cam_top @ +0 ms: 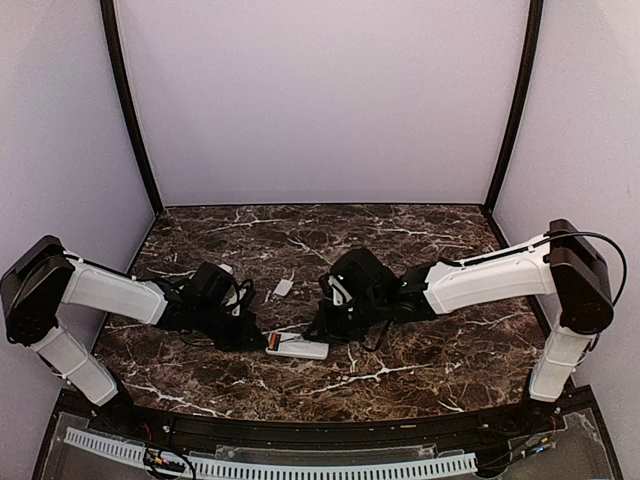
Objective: Unload the batteries from the remote control
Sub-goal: Remove the battery from the remote control without the battery cover.
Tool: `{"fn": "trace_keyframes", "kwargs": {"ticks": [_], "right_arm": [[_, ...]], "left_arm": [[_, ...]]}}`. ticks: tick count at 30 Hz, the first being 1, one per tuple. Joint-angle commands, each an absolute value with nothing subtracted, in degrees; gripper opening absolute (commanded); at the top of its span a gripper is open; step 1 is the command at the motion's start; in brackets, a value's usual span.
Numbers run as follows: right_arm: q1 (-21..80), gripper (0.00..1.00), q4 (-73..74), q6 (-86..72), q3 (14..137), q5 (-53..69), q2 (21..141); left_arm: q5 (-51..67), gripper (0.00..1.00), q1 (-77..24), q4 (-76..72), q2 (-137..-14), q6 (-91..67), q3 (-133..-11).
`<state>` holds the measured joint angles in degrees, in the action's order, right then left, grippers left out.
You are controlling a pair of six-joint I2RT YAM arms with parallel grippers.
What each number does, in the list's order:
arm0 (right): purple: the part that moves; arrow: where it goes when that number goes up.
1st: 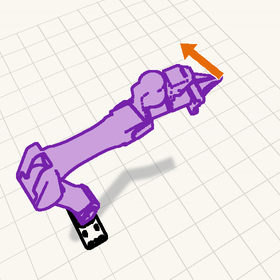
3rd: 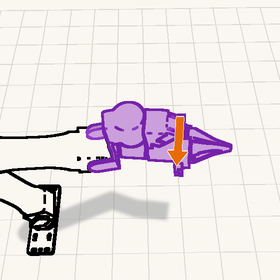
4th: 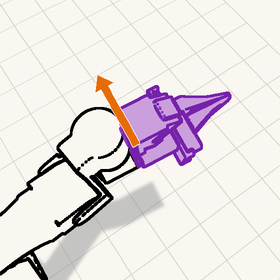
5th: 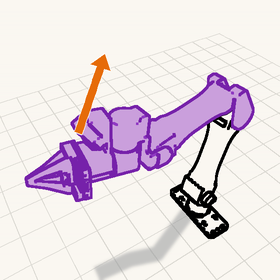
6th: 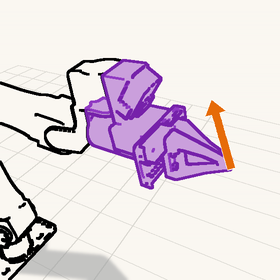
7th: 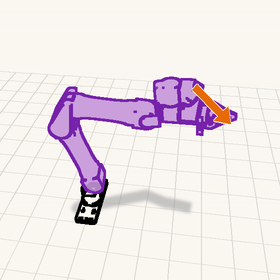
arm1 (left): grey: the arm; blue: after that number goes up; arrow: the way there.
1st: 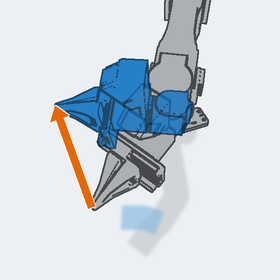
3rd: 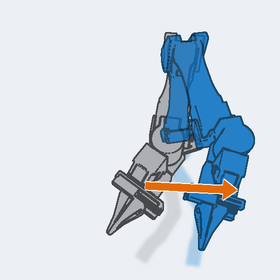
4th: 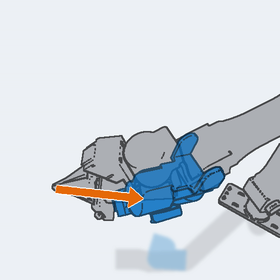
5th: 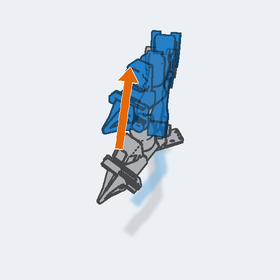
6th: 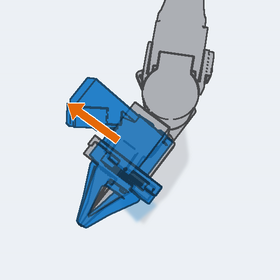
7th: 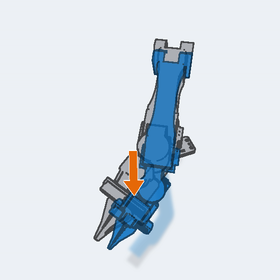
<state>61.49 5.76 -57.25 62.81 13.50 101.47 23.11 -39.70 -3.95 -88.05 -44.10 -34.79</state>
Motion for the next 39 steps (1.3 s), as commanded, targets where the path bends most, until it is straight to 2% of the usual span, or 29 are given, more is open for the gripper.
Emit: {"fn": "trace_keyframes", "kwargs": {"ticks": [1, 13, 29, 33, 39], "right_arm": [[62.0, 0.0, 7.1, -56.7, 65.1, 13.7, 103.3], [62.0, 0.0, 12.2, -57.5, 68.9, 13.8, 106.0], [64.2, 0.0, 27.8, -59.5, 83.6, 9.1, 114.6], [64.3, 0.0, 25.1, -60.9, 83.1, 11.3, 116.2], [63.9, 0.0, 13.9, -64.0, 75.9, 14.3, 115.0]], "left_arm": [[23.3, 0.0, -40.0, 0.2, -89.4, -42.9, -34.6], [23.4, 0.0, -40.0, 0.2, -90.4, -42.6, -34.9], [24.1, 0.0, -40.0, -1.8, -91.9, -42.3, -35.0], [24.2, 0.0, -40.0, -2.2, -92.4, -42.4, -34.8], [24.4, 0.0, -40.0, -2.8, -92.6, -42.8, -34.2]]}}
